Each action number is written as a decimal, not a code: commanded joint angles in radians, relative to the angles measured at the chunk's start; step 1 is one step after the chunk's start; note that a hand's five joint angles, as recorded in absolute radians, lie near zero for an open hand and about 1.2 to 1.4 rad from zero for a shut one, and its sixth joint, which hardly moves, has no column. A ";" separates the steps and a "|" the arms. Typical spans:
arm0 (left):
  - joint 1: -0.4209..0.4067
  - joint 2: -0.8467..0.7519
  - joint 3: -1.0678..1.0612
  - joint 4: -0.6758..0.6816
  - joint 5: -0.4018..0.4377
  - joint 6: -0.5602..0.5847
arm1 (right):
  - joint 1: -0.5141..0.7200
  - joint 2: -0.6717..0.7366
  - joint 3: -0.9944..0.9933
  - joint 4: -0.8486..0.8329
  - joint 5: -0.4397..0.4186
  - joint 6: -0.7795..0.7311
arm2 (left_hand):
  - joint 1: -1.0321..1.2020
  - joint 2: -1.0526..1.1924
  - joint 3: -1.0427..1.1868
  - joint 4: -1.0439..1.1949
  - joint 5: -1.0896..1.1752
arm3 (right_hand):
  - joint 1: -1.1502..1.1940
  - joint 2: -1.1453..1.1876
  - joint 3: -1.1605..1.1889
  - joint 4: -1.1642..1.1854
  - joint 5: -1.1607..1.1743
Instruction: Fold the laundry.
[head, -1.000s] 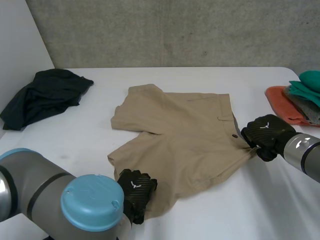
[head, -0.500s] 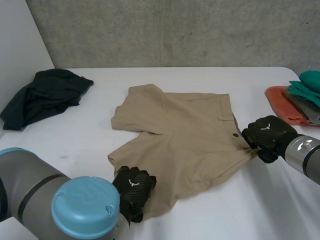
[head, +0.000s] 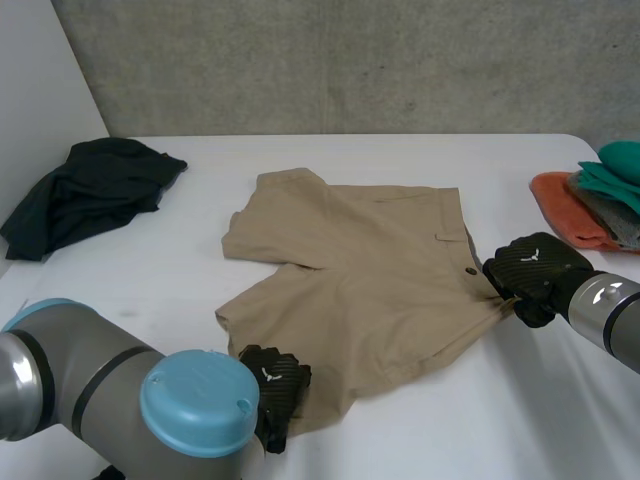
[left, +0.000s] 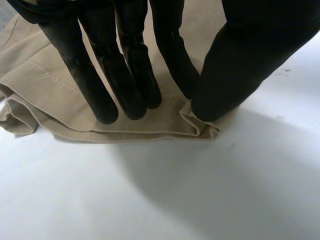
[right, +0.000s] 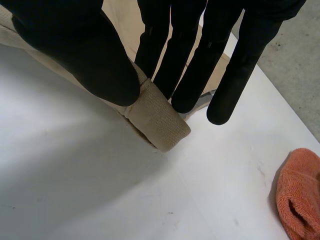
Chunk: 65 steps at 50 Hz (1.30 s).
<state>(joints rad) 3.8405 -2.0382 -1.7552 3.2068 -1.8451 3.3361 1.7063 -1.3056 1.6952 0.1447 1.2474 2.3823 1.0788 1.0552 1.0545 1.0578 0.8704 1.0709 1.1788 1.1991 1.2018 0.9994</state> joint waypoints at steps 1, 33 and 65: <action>-0.005 0.016 0.013 -0.025 -0.014 0.016 | -0.007 -0.007 0.006 0.007 0.010 -0.005 | 0.317 0.341 0.342 0.339 0.351 | 0.325 0.217 0.197 0.194 0.222; 0.148 0.000 0.321 -0.075 0.024 0.275 | -0.034 0.103 -0.147 0.202 0.035 -0.155 | 0.317 0.341 0.342 0.339 0.351 | 0.325 0.217 0.197 0.194 0.222; 0.134 0.187 0.140 -0.400 0.136 -0.063 | 0.021 0.091 -0.101 0.127 0.110 -0.071 | -0.692 -0.668 -0.668 -0.671 -0.658 | 0.325 0.217 0.197 0.194 0.222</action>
<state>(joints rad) 3.9604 -1.8222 -1.5826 2.7816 -1.7325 3.2737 1.7301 -1.1897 1.5844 0.2727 1.3597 2.3118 0.3951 0.3810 0.3832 0.3762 0.1935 1.0700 1.1803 1.1993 1.2050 1.0208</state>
